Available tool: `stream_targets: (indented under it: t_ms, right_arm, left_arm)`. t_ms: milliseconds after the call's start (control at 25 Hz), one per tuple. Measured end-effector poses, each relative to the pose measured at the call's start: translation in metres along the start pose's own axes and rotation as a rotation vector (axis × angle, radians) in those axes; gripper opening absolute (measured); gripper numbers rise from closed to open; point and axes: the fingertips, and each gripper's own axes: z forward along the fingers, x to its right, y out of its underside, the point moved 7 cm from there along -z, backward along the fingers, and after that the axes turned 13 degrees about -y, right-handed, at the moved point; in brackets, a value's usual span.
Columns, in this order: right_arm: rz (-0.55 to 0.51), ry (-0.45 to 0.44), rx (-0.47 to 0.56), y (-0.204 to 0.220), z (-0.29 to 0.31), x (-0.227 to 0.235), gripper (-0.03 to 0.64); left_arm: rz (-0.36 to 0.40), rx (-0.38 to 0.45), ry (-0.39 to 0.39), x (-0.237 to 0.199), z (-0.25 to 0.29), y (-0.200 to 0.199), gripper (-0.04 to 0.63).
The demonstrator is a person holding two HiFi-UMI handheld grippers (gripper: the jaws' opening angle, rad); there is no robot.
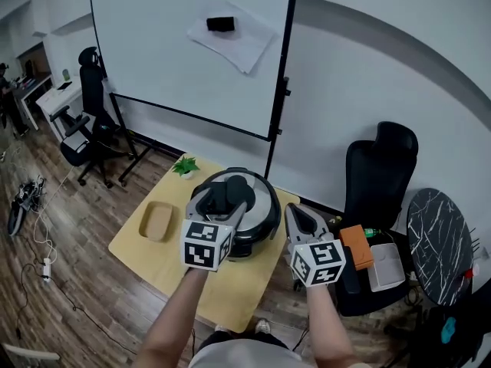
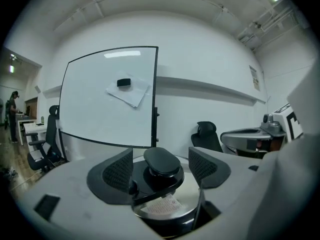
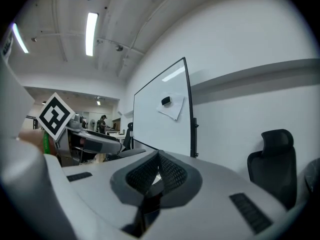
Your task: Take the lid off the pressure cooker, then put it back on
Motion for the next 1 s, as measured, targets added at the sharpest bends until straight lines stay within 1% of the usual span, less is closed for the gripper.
stream_targets:
  t_ms: [240,360,520,680,800,920,1000]
  right_arm:
    - [0.008,-0.034,0.031,-0.002,-0.004,0.012,0.002]
    - [0.010,-0.042,0.040,-0.004,-0.007,0.017,0.002]
    - [0.014,-0.038,0.053,-0.006,-0.013,0.025,0.002]
    - [0.024,-0.030,0.061,-0.006,-0.018,0.034,0.002]
    - [0.029,-0.027,0.062,-0.003,-0.023,0.041,0.002]
    - [0.042,-0.027,0.059,0.001,-0.024,0.046,0.002]
    - [0.049,-0.032,0.054,0.004,-0.023,0.048,0.002]
  left_arm:
    - [0.092,-0.120,-0.056,0.014,0.034,-0.010,0.321]
    - [0.123,-0.170,-0.071,0.019,0.052,-0.012,0.322]
    - [0.121,-0.266,-0.082,0.026,0.063,-0.009,0.327]
    - [0.089,-0.342,-0.116,0.028,0.073,0.003,0.327]
    - [0.080,-0.350,-0.149,0.027,0.078,0.010,0.327]
    - [0.097,-0.373,-0.178,0.027,0.080,0.013,0.325]
    - [0.111,-0.375,-0.200,0.026,0.081,0.013,0.324]
